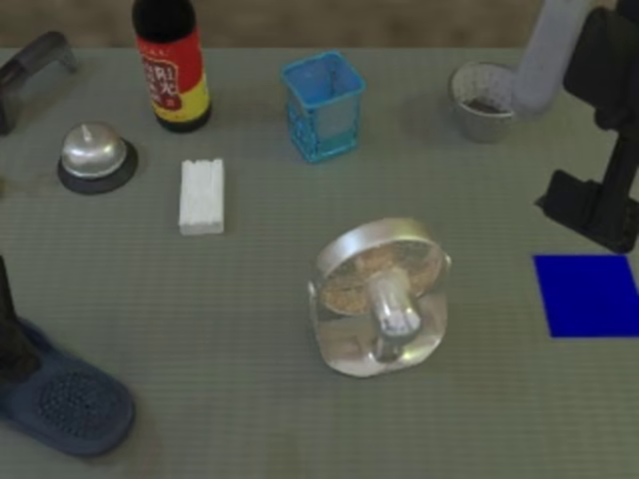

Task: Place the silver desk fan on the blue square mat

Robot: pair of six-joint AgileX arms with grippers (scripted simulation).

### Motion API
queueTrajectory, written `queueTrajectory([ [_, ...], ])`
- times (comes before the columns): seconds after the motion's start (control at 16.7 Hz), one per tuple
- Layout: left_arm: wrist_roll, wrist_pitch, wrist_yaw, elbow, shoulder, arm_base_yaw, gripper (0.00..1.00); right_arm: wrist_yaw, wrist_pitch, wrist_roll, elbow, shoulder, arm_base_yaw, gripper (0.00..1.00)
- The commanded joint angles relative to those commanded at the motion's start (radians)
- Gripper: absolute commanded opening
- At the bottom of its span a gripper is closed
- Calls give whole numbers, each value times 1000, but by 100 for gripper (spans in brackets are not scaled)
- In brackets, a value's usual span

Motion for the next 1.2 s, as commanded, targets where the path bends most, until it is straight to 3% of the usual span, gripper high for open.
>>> queueTrajectory([
  [0.36,0,0,0,0,0,0,100,4,-361,-261,560,559,157,100],
  [0.6,0,0,0,0,0,0,100,5,-506,-365,782,766,218,100],
  [1.2,0,0,0,0,0,0,100,6,-505,-394,796,811,233,100],
])
